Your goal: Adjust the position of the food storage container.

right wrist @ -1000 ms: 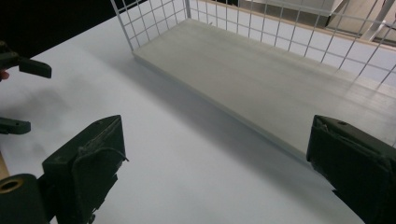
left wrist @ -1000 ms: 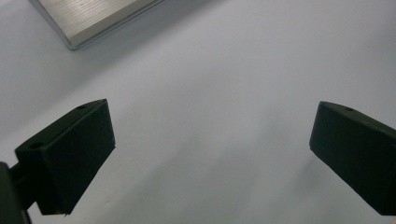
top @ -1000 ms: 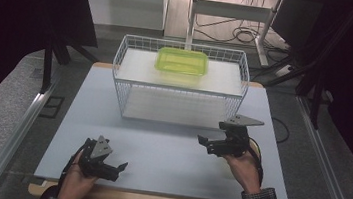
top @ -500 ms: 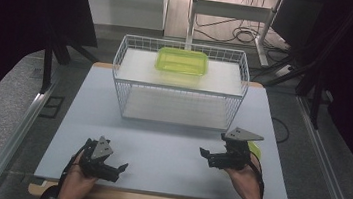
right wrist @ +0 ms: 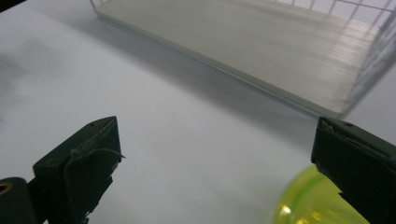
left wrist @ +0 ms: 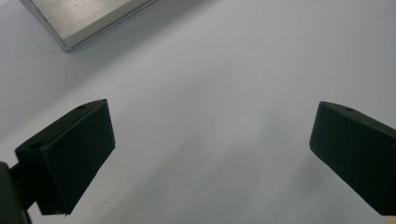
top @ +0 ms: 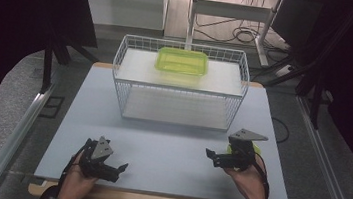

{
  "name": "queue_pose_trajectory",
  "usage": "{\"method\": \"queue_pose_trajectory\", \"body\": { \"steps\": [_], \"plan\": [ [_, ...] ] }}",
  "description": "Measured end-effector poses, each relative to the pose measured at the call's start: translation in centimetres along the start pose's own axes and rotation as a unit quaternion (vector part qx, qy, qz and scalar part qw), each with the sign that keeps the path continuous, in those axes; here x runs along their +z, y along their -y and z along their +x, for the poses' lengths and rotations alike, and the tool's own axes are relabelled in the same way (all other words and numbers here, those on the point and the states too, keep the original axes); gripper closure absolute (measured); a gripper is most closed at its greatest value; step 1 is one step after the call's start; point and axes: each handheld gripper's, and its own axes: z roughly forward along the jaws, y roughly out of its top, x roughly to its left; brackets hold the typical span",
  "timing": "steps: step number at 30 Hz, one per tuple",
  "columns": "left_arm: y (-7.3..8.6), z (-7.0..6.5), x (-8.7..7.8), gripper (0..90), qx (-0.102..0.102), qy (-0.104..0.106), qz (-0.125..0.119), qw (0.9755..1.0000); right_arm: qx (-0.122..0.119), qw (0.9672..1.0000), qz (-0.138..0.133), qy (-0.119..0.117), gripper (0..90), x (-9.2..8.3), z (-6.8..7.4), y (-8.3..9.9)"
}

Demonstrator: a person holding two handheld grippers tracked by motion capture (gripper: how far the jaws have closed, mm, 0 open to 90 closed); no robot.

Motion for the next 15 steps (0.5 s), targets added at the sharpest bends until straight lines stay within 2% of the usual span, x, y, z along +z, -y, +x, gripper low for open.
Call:
{"method": "queue_pose_trajectory", "body": {
  "steps": [1, 2, 3, 4, 5, 6, 7, 9, 10, 11, 12, 13, 14, 15],
  "plan": [
    [0.0, 0.0, 0.0, 0.0, 0.0, 0.0, 0.0, 1.0, 0.0, 1.0, 0.0, 0.0, 1.8, 0.0, 0.0, 0.0],
    [0.0, 0.0, 0.0, 0.0, 0.0, 0.0, 0.001, 1.0, 0.01, 0.9999, 0.005, 0.008, 7.4, -0.3, -0.5, 0.1],
    [0.0, 0.0, 0.0, 0.1, 0.0, 0.0, 0.001, 1.0, 0.01, 0.9999, 0.005, 0.008, 7.4, -0.3, -0.5, 0.1],
    [0.0, 0.0, 0.0, 0.1, 0.001, 0.0, 0.001, 1.0, 0.022, 0.9996, 0.006, 0.019, 15.9, -0.7, -1.0, 0.1],
    [0.0, 0.0, 0.0, 0.1, 0.002, -0.001, 0.002, 1.0, 0.022, 0.9996, 0.006, 0.019, 15.9, -0.7, -1.0, 0.1],
    [0.0, 0.0, 0.0, 0.1, 0.002, 0.0, 0.002, 1.0, 0.032, 0.9991, 0.007, 0.026, 25.9, -1.1, -1.6, 0.2],
    [0.0, 0.0, 0.0, 0.1, 0.002, 0.0, 0.002, 1.0, 0.036, 0.9989, 0.007, 0.029, 30.8, -1.3, -1.9, 0.3],
    [0.0, 0.0, 0.0, 0.1, 0.003, -0.001, 0.003, 1.0, 0.036, 0.9987, 0.009, 0.036, 41.1, -1.7, -2.5, 0.4],
    [0.0, 0.0, 0.0, 0.1, 0.003, -0.001, 0.003, 1.0, 0.036, 0.9987, 0.009, 0.036, 41.1, -1.7, -2.5, 0.4],
    [0.0, 0.0, 0.0, 0.1, 0.003, -0.001, 0.003, 1.0, 0.033, 0.9982, 0.012, 0.049, 50.8, -2.0, -2.9, 0.6],
    [0.0, 0.0, 0.0, 0.1, 0.004, 0.0, 0.003, 1.0, 0.029, 0.9982, 0.014, 0.051, 56.0, -2.1, -3.1, 0.7],
    [0.0, 0.0, 0.0, 0.1, 0.004, 0.0, 0.003, 1.0, 0.029, 0.9982, 0.014, 0.051, 56.0, -2.1, -3.1, 0.7],
    [0.0, 0.0, 0.1, 0.1, 0.004, -0.001, 0.003, 1.0, 0.021, 0.9977, 0.016, 0.062, 64.3, -2.3, -3.6, 0.8],
    [0.0, 0.0, 0.1, 0.1, 0.004, -0.001, 0.003, 1.0, 0.021, 0.9977, 0.016, 0.062, 64.3, -2.3, -3.6, 0.8]
  ]
}}
